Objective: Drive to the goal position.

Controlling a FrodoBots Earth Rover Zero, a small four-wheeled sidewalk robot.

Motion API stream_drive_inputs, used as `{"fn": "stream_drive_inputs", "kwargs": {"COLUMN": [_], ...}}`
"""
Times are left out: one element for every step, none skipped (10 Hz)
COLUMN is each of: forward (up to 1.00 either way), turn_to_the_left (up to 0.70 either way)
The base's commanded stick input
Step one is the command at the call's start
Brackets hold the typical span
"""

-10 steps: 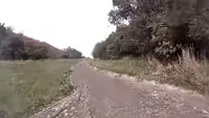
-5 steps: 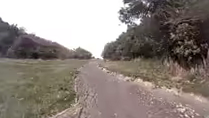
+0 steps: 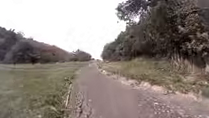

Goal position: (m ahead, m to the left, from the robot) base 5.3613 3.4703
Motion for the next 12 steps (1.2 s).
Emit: {"fn": "stream_drive_inputs", "kwargs": {"forward": [1.0, 1.0, 1.0, 1.0, 1.0, 1.0, 1.0, 1.0, 1.0, 1.0, 1.0, 1.0], "turn_to_the_left": [0.03, 0.04, 0.07, 0.15, 0.24, 0.24, 0.23, 0.23, 0.22, 0.22, 0.14, 0.07]}}
